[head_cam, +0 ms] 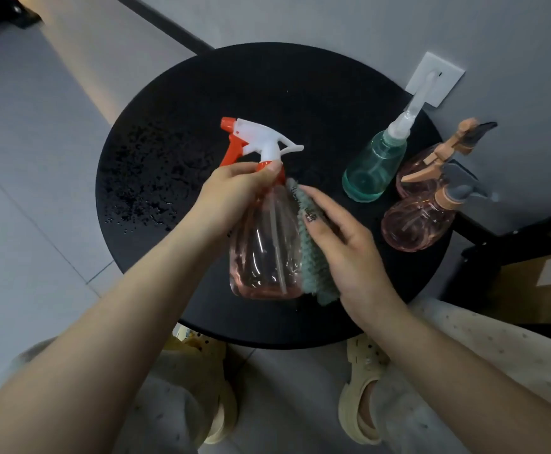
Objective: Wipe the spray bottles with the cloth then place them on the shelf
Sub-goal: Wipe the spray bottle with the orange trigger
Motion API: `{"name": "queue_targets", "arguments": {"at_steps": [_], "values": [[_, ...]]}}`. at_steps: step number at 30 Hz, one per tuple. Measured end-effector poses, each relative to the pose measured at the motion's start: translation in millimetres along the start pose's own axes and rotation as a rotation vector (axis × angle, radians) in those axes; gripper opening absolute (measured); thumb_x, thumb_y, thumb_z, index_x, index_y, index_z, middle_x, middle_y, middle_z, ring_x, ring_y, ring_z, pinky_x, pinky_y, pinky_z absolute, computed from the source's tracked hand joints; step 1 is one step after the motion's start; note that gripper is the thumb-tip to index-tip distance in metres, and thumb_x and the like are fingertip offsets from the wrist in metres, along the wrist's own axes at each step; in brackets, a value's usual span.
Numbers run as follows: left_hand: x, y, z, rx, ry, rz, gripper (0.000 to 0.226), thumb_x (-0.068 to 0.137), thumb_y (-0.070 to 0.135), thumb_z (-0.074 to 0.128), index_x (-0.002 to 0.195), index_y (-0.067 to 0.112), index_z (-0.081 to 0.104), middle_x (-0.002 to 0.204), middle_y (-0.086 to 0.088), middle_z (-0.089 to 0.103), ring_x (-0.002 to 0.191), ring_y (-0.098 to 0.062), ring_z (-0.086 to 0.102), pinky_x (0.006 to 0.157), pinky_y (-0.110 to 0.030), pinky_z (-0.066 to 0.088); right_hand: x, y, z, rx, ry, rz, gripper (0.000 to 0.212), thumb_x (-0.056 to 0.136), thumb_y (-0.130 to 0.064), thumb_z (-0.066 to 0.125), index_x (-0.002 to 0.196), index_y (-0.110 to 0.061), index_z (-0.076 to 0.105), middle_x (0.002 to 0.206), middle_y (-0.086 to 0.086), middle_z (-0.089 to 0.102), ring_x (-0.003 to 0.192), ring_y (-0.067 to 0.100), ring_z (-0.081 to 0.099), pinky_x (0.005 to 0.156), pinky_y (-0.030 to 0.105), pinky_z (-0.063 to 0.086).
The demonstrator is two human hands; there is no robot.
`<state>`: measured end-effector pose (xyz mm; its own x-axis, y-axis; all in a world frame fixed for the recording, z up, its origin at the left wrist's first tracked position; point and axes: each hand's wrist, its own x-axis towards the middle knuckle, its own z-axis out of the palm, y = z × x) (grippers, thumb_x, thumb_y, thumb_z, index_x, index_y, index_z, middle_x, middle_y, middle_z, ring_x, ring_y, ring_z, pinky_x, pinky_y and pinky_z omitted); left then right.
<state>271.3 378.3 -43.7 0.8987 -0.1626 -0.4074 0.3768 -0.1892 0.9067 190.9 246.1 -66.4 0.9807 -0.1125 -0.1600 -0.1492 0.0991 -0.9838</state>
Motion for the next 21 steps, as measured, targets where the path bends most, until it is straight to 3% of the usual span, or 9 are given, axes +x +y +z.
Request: {"name": "queue_targets", "arguments": {"at_steps": [3,7,12,14,17,21], "values": [[1,0,0,0.030,0.014,0.009,0.031,0.090,0.030,0.060,0.094,0.000,0.068,0.077,-0.010,0.060,0.065,-0.019,0.056,0.061,-0.027,0.046,-3,4,-2,-0.476,-0.068,-0.430,0.036,0.092,-0.015,0.051,0.127,-0.019,0.057,0.131,-0.004,0.053,0.124,0.005,0.047,0.107,0.022,0.035],[4,0,-5,0.005,0.018,0.007,0.028,0.085,0.030,0.064,0.093,0.004,0.071,0.082,-0.012,0.065,0.072,-0.022,0.059,0.070,-0.031,0.046,-9,6,-5,-0.872,-0.251,-0.795,0.032,0.092,-0.011,0.051,0.122,-0.012,0.062,0.129,0.006,0.056,0.128,0.029,0.043,0.110,0.036,0.034],[4,3,-8,-0.011,0.024,0.002,0.017,0.089,0.018,0.059,0.079,0.009,0.069,0.066,-0.006,0.062,0.050,-0.010,0.055,0.048,-0.014,0.043,-14,13,-6,-1.137,-0.431,-1.082,0.027,0.094,-0.012,0.055,0.118,-0.017,0.066,0.126,0.002,0.061,0.124,0.033,0.047,0.103,0.049,0.039],[4,1,-8,-0.038,0.007,-0.009,0.018,0.088,0.017,0.060,0.078,0.006,0.068,0.068,-0.010,0.061,0.055,-0.015,0.055,0.054,-0.018,0.042,-12,12,-8,-1.123,-0.429,-1.077,0.028,0.092,-0.009,0.057,0.118,-0.017,0.066,0.126,0.003,0.061,0.124,0.032,0.048,0.104,0.048,0.039],[4,-1,-6,-0.074,-0.031,-0.032,0.026,0.084,0.019,0.061,0.096,-0.003,0.067,0.084,-0.017,0.060,0.074,-0.025,0.054,0.067,-0.031,0.041,-8,4,-10,-0.963,-0.327,-0.907,0.029,0.092,-0.007,0.054,0.119,-0.011,0.065,0.126,0.007,0.060,0.123,0.032,0.047,0.106,0.039,0.038],[2,-2,0,-0.087,-0.122,-0.014,0.021,0.092,0.022,0.057,0.090,0.006,0.070,0.078,-0.009,0.067,0.066,-0.017,0.064,0.062,-0.023,0.054,-2,-1,-10,-0.676,-0.111,-0.600,0.031,0.093,-0.013,0.051,0.122,-0.012,0.062,0.127,-0.001,0.057,0.122,0.016,0.049,0.107,0.031,0.036]]}}
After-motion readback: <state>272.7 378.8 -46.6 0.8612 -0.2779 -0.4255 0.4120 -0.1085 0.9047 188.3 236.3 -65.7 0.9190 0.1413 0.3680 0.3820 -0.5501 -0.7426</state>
